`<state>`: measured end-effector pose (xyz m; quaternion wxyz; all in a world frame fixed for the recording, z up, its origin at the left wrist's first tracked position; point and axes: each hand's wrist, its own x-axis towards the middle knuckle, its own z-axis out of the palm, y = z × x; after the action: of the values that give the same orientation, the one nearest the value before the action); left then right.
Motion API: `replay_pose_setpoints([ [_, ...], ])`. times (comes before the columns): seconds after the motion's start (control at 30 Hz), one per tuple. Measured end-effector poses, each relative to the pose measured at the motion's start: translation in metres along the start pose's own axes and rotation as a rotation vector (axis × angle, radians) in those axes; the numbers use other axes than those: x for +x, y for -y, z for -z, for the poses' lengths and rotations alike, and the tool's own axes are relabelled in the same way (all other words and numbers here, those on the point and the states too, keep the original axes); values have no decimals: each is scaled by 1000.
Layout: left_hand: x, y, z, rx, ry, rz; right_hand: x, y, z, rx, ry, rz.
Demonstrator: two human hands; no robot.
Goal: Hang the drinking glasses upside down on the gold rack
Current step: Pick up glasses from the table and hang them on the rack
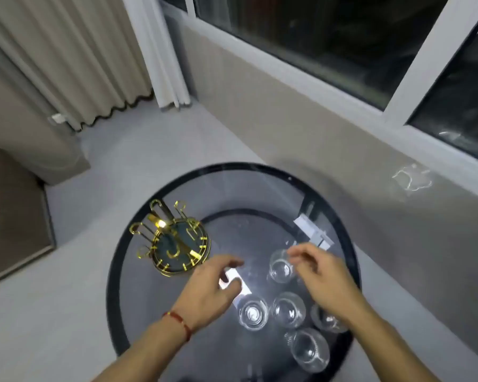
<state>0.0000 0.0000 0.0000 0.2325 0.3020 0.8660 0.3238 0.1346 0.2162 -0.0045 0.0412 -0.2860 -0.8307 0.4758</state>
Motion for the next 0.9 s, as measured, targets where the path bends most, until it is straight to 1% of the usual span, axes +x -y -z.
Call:
replay_pose_setpoints([
  [0.03,11,12,-19,13,-1,-67,13,-14,-11,-43,18,47],
  [0.1,34,33,-48,85,52,-175,38,-41,-30,-159,67,149],
  [0.17,57,61,-77,104,121,-181,61,-63,-54,-250,119,258],
  [0.2,64,71,-87,88,173,-155,68,-69,-64,-305,147,316],
  [0.3,90,86,-104,-13,378,31,91,-84,-80,-465,189,460],
  [0.37,104,99,-112,-83,469,134,100,-92,-87,-630,222,541],
  [0.4,107,106,-113,-126,488,152,102,-96,-90,-712,234,582],
  [0.47,100,119,-117,-198,515,130,99,-100,-94,-814,254,621],
  [0.5,93,124,-118,-212,496,104,93,-99,-96,-855,267,623],
  [0.57,70,134,-127,-209,372,35,77,-100,-100,-974,241,644],
  [0.63,42,145,-145,-212,142,-67,57,-108,-105,-1117,116,677],
  [0.67,25,147,-150,-253,42,-91,39,-107,-103,-1149,31,678],
  [0.7,13,152,-158,-329,-13,-75,26,-109,-104,-1154,-32,664],
  [0.73,-4,158,-165,-366,-54,-65,7,-113,-106,-1135,-84,675],
  [0.77,-16,161,-168,-360,-97,-104,-13,-115,-108,-1118,-142,694],
  [0.83,-37,159,-172,-269,-95,-155,-53,-116,-116,-1105,-181,684],
  [0.9,-45,152,-176,-168,-94,-157,-88,-118,-126,-1036,-189,616],
])
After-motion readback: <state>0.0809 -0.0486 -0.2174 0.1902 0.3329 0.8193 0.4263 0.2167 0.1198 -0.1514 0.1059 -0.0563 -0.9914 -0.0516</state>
